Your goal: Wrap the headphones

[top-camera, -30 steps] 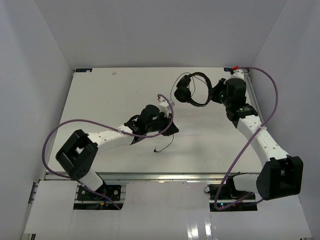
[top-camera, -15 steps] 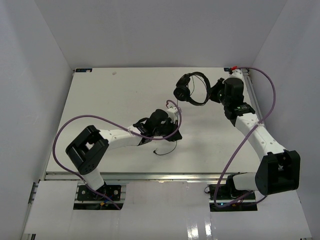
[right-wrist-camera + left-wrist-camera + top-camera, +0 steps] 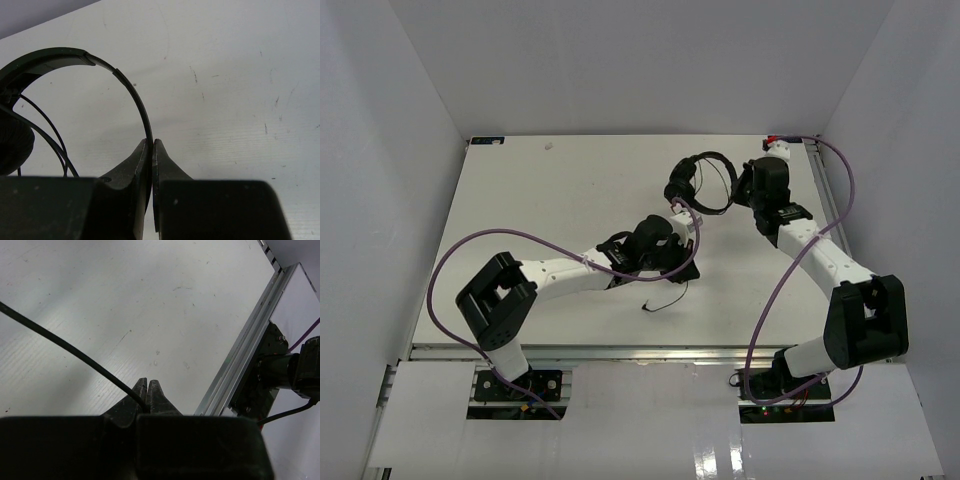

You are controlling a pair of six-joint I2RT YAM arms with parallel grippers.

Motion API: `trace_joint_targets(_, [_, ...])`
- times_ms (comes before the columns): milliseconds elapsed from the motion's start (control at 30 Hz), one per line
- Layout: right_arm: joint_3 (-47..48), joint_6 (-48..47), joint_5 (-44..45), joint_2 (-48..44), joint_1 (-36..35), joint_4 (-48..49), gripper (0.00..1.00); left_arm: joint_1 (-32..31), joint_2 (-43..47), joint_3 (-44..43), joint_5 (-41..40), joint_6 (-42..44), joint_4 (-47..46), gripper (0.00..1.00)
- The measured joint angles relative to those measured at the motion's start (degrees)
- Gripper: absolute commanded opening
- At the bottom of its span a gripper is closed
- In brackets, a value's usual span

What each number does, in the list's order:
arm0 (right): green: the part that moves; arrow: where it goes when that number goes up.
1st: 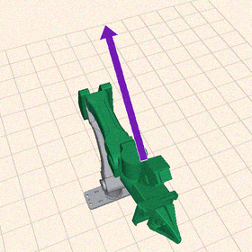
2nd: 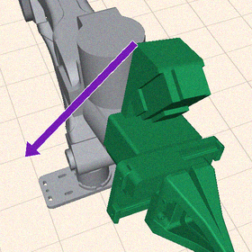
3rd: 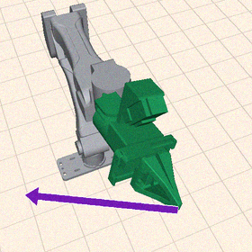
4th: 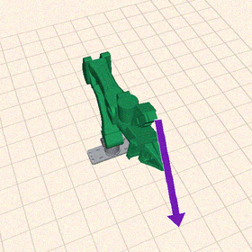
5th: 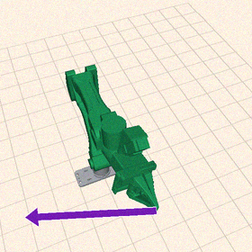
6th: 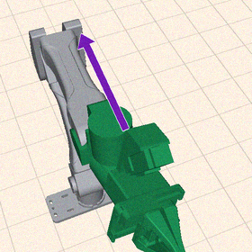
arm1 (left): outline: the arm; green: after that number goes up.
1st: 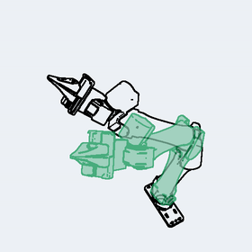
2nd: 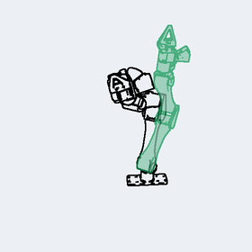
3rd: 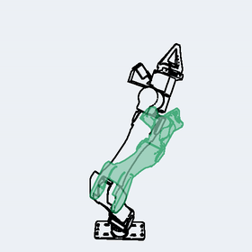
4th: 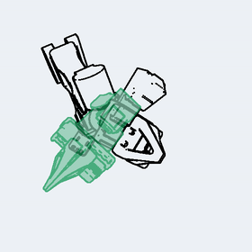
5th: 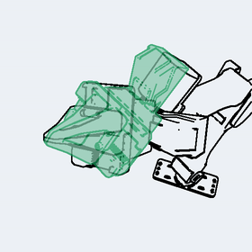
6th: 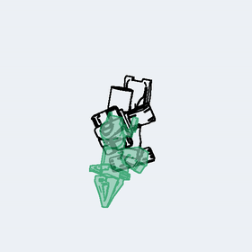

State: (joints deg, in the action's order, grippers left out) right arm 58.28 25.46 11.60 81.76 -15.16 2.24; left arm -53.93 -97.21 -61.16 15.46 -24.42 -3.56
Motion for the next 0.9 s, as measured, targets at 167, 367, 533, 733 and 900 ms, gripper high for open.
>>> trace_joint_targets(167, [-0.72,-4.28,2.56,1.15,-2.46,2.95,0.08,-0.38,-0.09,-2.83,-0.61,1.65,4.38,0.0])
trace_joint_targets(367, [-6.32,-12.43,5.16,1.18,-6.09,6.87,0.08,-0.55,-0.42,-10.61,-2.62,6.11,13.34,0.0])
trace_joint_targets(533, [-9.59,-17.56,5.36,1.15,-7.08,8.2,0.08,0.17,0.03,-14.14,-3.3,8.51,17.84,0.0])
trace_joint_targets(733, [-12.67,-19.88,3.67,0.76,-7.08,9.87,0.08,5.09,1.0,-13.73,1.44,6.19,18.49,0.0])
trace_joint_targets(900, [-14.78,-19.63,-0.31,-0.82,-7.08,10.0,0.08,10.63,1.62,-9.59,7.65,-0.27,11.15,0.0])
